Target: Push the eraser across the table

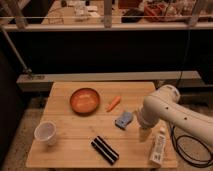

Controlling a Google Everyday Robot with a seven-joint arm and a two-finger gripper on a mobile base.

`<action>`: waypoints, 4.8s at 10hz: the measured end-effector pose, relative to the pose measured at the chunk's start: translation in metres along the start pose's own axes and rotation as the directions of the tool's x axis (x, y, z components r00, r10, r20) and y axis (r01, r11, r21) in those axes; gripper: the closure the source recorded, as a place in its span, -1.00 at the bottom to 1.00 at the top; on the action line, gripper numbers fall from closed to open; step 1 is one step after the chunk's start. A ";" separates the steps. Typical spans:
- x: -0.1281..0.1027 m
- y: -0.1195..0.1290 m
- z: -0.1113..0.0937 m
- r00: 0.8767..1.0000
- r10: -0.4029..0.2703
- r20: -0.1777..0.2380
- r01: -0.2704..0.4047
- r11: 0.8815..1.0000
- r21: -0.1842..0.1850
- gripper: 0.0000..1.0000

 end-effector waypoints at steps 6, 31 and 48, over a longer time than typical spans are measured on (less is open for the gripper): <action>-0.018 0.014 0.017 0.998 -0.041 0.045 0.041 0.999 -0.006 -0.60; -0.065 0.087 0.093 0.969 -0.175 0.173 0.187 0.981 -0.055 0.84; -0.134 0.062 0.126 0.934 -0.338 0.115 0.349 0.932 -0.102 0.84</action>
